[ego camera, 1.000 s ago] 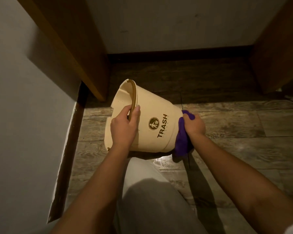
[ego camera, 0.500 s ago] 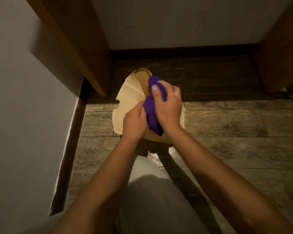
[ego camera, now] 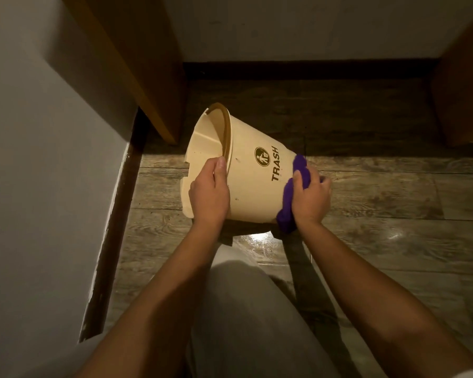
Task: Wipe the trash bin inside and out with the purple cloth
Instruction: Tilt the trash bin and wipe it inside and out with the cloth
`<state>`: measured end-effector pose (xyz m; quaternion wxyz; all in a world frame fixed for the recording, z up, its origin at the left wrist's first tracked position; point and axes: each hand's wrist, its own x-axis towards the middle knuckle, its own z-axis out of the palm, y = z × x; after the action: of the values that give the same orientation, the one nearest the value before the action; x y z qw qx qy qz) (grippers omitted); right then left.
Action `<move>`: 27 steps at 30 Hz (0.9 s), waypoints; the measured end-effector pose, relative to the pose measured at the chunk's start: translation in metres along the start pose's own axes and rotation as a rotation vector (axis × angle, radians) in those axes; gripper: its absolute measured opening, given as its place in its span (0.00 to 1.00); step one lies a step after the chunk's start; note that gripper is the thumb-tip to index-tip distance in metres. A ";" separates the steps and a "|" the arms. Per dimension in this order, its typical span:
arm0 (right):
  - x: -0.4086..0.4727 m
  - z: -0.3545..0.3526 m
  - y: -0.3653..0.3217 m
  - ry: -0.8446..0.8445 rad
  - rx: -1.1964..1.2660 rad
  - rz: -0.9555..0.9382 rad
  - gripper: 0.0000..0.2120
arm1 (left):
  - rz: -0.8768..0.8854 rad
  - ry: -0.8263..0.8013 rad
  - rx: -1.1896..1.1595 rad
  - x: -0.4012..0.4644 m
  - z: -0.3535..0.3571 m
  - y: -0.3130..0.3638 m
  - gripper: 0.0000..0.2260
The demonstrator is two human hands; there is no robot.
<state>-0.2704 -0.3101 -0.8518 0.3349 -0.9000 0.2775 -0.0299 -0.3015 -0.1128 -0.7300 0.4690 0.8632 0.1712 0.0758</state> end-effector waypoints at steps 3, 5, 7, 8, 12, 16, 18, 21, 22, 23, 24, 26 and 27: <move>0.006 -0.002 0.020 -0.073 -0.040 0.098 0.24 | -0.003 -0.003 0.045 0.001 0.000 0.003 0.18; 0.016 -0.011 0.026 -0.127 0.006 0.209 0.22 | 0.012 -0.007 0.091 0.004 -0.001 0.008 0.17; 0.023 -0.023 0.026 -0.129 0.087 0.264 0.22 | 0.038 -0.001 0.129 0.013 -0.004 0.012 0.17; 0.025 -0.030 0.022 -0.113 0.121 0.250 0.23 | 0.052 0.006 0.141 0.019 -0.006 0.015 0.17; 0.022 -0.053 -0.016 -0.077 0.300 0.135 0.22 | 0.110 -0.007 0.243 0.041 -0.008 0.029 0.18; -0.001 -0.058 -0.065 -0.066 0.330 -0.093 0.19 | 0.116 -0.016 0.239 0.041 0.001 0.044 0.17; -0.020 -0.052 -0.083 -0.053 0.299 -0.218 0.20 | 0.056 -0.079 0.119 0.042 0.004 0.051 0.15; -0.043 -0.037 -0.089 0.008 0.239 -0.341 0.21 | 0.038 -0.236 0.030 0.048 -0.002 0.054 0.16; -0.045 -0.034 -0.084 0.036 0.226 -0.341 0.21 | 0.089 -0.282 0.090 0.050 -0.005 0.052 0.17; -0.043 -0.031 -0.079 0.060 0.218 -0.324 0.20 | 0.142 -0.320 0.154 0.051 -0.008 0.049 0.18; -0.040 -0.029 -0.072 0.076 0.208 -0.300 0.20 | 0.181 -0.344 0.197 0.052 -0.011 0.046 0.18; -0.032 -0.025 -0.059 0.071 0.170 -0.245 0.20 | 0.181 -0.358 0.222 0.055 -0.018 0.036 0.18; -0.028 -0.022 -0.053 0.056 0.141 -0.215 0.20 | 0.154 -0.348 0.216 0.055 -0.022 0.031 0.17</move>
<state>-0.2740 -0.2749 -0.7983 0.3845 -0.8975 0.1860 -0.1102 -0.2493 -0.0908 -0.6938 0.3890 0.9190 0.0285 -0.0575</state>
